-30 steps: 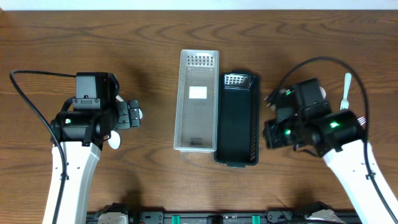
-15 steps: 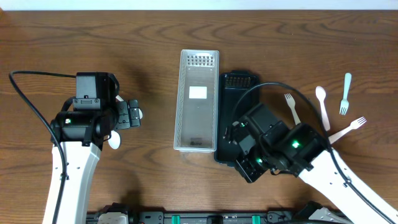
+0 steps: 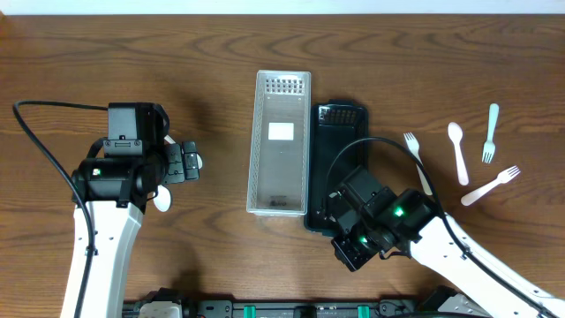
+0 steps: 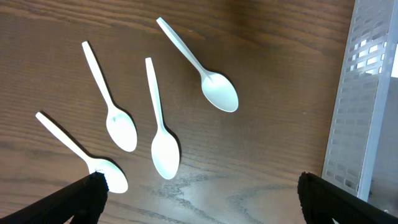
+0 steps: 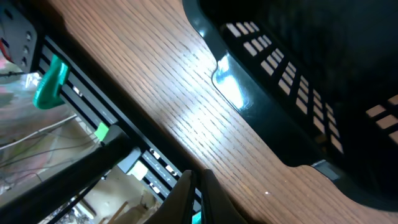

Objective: Pack container
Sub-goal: 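Push the dark green basket left against the grey basket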

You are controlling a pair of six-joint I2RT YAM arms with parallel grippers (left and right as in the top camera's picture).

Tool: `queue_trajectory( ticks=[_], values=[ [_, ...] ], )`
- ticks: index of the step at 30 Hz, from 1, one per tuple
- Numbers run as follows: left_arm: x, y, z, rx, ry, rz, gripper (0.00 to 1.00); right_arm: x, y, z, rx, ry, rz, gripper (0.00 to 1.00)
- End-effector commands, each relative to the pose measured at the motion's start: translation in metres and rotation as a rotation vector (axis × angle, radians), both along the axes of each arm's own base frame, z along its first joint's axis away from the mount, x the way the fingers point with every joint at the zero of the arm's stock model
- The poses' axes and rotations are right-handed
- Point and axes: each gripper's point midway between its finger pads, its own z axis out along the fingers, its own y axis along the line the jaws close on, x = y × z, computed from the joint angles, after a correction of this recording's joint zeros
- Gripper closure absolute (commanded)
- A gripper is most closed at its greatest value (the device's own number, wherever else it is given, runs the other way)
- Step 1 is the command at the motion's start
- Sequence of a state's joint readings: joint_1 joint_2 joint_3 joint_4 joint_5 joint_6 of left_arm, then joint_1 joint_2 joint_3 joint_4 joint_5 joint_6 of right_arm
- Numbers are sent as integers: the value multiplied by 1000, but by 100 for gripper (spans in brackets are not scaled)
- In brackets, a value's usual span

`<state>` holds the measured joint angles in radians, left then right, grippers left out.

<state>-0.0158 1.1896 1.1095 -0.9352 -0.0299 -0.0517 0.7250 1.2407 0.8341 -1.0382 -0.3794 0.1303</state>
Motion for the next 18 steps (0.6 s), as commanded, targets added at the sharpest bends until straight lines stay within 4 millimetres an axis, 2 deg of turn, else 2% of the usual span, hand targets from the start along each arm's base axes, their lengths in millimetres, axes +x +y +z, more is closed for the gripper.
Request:
queue_trajectory(
  ticks=[1, 7, 12, 18],
  values=[
    [2, 1, 3, 3, -6, 8, 0, -8, 0, -11, -14, 48, -2, 92],
    [2, 1, 3, 3, -7, 8, 0, 5, -3, -28, -86, 42, -68, 88],
    [2, 1, 3, 3, -6, 8, 0, 26, -8, -41, -163, -22, -159, 84],
    [2, 1, 3, 3, -6, 8, 0, 45, -9, -44, -183, -95, -215, 83]
  ],
)
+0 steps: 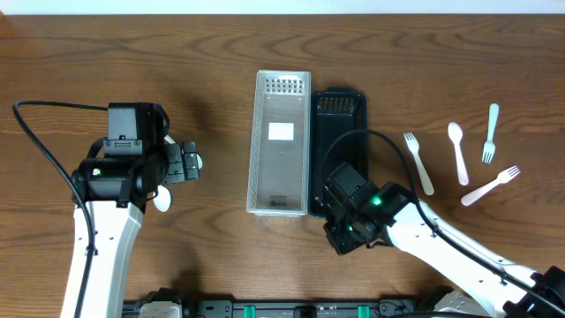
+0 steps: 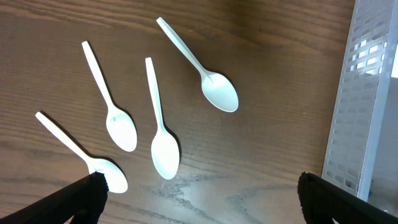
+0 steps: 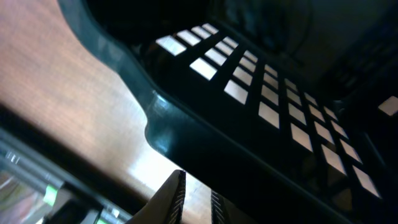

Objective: Pack container
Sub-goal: 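Push the dark green basket left against the grey basket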

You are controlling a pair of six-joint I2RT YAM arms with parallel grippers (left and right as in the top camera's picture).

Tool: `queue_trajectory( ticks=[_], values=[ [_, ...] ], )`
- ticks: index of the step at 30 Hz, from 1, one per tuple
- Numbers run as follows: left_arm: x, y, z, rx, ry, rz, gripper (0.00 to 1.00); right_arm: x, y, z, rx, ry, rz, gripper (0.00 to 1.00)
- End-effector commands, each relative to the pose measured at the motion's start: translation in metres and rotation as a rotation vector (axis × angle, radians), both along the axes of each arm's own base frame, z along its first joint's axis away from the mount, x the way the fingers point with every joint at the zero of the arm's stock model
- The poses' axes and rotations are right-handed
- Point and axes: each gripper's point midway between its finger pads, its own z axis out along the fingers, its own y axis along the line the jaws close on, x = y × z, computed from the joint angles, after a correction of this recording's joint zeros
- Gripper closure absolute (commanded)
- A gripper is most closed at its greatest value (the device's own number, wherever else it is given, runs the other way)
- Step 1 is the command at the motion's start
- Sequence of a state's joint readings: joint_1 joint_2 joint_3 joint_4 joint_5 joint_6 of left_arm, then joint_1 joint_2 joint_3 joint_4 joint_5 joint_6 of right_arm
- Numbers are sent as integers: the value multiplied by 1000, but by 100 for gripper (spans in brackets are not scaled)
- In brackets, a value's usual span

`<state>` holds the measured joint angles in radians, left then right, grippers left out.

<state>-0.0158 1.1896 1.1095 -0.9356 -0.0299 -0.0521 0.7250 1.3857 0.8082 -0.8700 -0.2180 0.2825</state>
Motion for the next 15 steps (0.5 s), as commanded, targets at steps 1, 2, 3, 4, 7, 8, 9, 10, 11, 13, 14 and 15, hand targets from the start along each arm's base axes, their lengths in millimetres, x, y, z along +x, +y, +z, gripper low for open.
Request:
queue_trajectory(
  ticks=[1, 2, 3, 4, 7, 8, 9, 10, 11, 13, 14, 15],
  values=[
    [2, 1, 3, 3, -6, 8, 0, 9, -7, -4, -44, -39, -51, 83],
    [2, 1, 3, 3, -6, 8, 0, 10, -7, -3, -42, -42, -52, 83],
    [2, 1, 3, 3, -6, 8, 0, 10, -6, -3, -40, -45, -52, 85],
    [2, 1, 3, 4, -7, 8, 0, 11, -6, -3, -38, -46, -51, 85],
    [2, 1, 3, 3, -7, 8, 0, 12, -4, -3, -33, -52, -52, 87],
    [2, 1, 3, 3, -6, 8, 0, 12, -4, -3, -31, -52, -51, 88],
    [2, 1, 3, 3, -7, 8, 0, 11, -2, -2, -21, -46, -41, 89],
    [2, 1, 3, 4, -7, 8, 0, 8, 1, 0, 1, -34, -21, 90],
    [2, 1, 3, 3, -7, 8, 0, 5, 6, 2, 28, -22, 2, 90],
    [2, 1, 3, 4, -7, 8, 0, 1, 16, 11, 81, -14, 38, 88],
    [2, 1, 3, 4, -7, 8, 0, 1, 18, 14, 90, -23, 44, 87],
    [2, 1, 3, 3, -7, 8, 0, 4, 20, 21, 100, -45, 49, 87]
  ],
)
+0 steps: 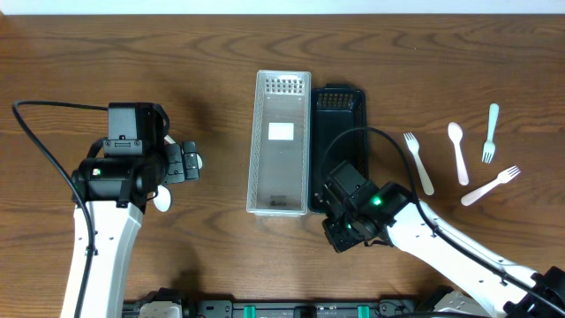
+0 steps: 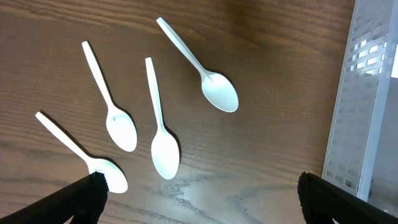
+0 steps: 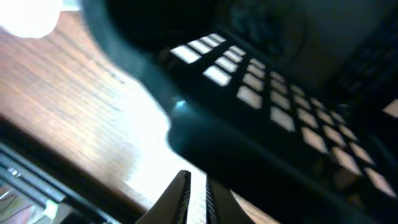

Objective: Pack container
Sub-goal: 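Push the dark green basket left against the grey basket, then move the right gripper back over the white forks on the right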

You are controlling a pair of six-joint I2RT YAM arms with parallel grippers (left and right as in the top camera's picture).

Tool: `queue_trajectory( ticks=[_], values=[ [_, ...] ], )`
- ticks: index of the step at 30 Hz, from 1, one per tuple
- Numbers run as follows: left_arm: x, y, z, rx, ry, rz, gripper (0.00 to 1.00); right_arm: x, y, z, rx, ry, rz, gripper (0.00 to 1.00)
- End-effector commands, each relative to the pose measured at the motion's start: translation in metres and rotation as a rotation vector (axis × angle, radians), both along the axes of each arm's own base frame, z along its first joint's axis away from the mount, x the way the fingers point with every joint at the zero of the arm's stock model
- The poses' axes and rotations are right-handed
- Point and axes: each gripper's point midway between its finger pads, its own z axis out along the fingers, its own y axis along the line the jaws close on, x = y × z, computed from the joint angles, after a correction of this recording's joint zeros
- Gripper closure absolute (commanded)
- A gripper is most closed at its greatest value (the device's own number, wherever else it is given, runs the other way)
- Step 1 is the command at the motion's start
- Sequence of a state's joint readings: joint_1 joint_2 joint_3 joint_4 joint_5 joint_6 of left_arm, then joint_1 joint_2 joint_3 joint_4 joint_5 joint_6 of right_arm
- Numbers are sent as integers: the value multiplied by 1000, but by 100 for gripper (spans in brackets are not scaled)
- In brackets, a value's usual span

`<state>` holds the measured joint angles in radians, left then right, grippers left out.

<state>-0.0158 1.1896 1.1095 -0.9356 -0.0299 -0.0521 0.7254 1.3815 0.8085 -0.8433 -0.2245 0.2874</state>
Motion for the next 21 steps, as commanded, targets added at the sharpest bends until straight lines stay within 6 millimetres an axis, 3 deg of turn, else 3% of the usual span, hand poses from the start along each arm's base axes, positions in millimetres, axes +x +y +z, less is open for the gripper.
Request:
queue_trajectory(
  ticks=[1, 5, 7, 9, 11, 12, 13, 14, 21],
  values=[
    [2, 1, 3, 4, -6, 8, 0, 3, 16, 25, 80, -54, 54, 87],
    [2, 1, 3, 3, -6, 8, 0, 29, 19, 64, 105, -209, 3, 86],
    [2, 1, 3, 3, -6, 8, 0, 51, 12, 88, 75, -326, -66, 82],
    [2, 1, 3, 3, -6, 8, 0, 75, -5, 109, 12, -442, -185, 63],
    [2, 1, 3, 3, -6, 8, 0, 96, -25, 126, -48, -539, -283, 52],
    [2, 1, 3, 3, -6, 8, 0, 105, -34, 133, -68, -569, -318, 41],
    [2, 1, 3, 3, -6, 8, 0, 114, -46, 137, -88, -588, -362, 27],
    [2, 1, 3, 4, -6, 8, 0, 121, -56, 139, -102, -594, -393, 20],
    [2, 1, 3, 3, -3, 8, 0, 153, -148, 127, -185, -522, -519, 1]
  ],
)
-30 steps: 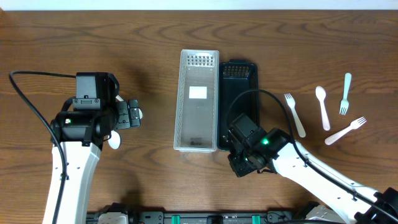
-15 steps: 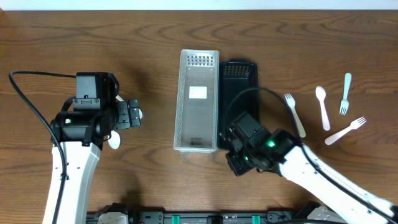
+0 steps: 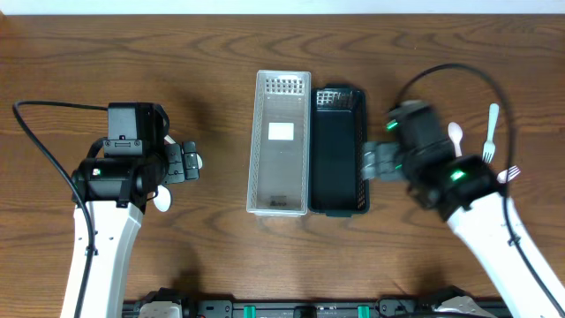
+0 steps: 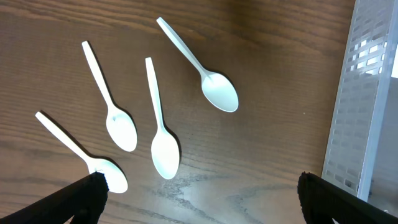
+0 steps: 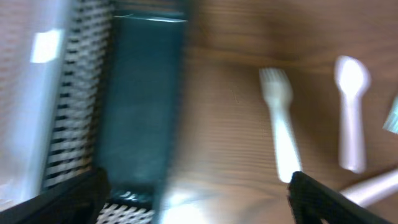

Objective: Pack container
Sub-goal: 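Move the right gripper back over the white forks on the right, then lower the right gripper and grasp a white plastic fork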

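Note:
A white perforated container [image 3: 282, 141] and a black one [image 3: 337, 150] lie side by side mid-table, both empty. Several white spoons [image 4: 163, 137] lie on the wood under my left gripper [image 4: 199, 208], which hangs open above them with nothing between its fingers [image 4: 84, 199]. My right gripper [image 3: 364, 162] is open just right of the black container [image 5: 140, 93], holding nothing. In the blurred right wrist view a white fork [image 5: 280, 121] and a spoon [image 5: 351, 112] lie ahead on the wood.
More cutlery lies at the right: a spoon [image 3: 455, 132], a pale green fork [image 3: 491, 119] and a fork end [image 3: 510, 173] partly under my right arm. A black rail runs along the near table edge [image 3: 282, 311].
My right gripper was shut at the near end of the black container; now it is open at the container's right side, higher up. The left arm and the spoons have not moved.
The black container lay slightly askew and nearer than the white one, my shut right gripper at its near end. Then it stood straight against the white container. Now the right gripper is open beside it. The left gripper stayed open over the spoons throughout.

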You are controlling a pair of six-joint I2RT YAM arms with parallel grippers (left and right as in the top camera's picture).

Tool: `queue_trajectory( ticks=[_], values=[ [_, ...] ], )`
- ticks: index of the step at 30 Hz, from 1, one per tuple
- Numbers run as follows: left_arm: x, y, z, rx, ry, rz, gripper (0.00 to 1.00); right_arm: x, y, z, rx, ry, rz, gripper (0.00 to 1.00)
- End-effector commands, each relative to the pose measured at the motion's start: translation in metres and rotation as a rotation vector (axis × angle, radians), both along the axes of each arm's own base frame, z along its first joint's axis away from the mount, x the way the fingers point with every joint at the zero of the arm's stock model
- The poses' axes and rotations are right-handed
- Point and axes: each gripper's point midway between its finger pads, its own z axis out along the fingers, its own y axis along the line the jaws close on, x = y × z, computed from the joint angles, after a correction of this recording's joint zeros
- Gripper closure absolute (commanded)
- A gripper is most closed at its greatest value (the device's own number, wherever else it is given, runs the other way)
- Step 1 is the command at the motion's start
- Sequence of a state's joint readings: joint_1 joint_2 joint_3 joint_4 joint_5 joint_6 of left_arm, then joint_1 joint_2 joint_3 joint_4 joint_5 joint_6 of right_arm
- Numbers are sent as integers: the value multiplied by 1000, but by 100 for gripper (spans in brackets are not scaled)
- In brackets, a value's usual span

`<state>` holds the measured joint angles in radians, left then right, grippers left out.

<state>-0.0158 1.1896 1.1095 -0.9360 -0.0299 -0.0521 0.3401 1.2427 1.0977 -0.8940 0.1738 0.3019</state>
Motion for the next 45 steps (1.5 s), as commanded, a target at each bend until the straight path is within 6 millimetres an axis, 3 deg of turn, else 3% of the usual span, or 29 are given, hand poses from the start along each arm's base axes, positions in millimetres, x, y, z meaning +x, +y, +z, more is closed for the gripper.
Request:
queue_trajectory(
  ticks=[1, 4, 9, 19, 24, 33, 39, 45],
  values=[
    [1, 1, 3, 3, -2, 8, 1, 11, -44, -1, -68, 17, -5, 1],
    [0, 1, 2, 3, 6, 8, 0, 16, -74, -12, -108, 63, 14, 1],
    [-1, 1, 2, 4, 8, 8, 1, 26, -98, -49, -146, 175, 85, 1],
    [-1, 1, 2, 4, 9, 8, 1, 59, -97, -135, -128, 302, 146, 1],
    [-1, 1, 2, 4, 8, 8, 1, 63, -90, -164, -97, 337, 185, 1],
    [-1, 1, 2, 4, 7, 8, 1, 79, -82, -184, -68, 306, 247, 1],
    [1, 1, 3, 4, 1, 8, 1, 75, -81, -204, -72, 343, 283, 2],
    [1, 1, 3, 4, 0, 8, 1, 70, -81, -210, -61, 375, 272, 19]
  ],
)
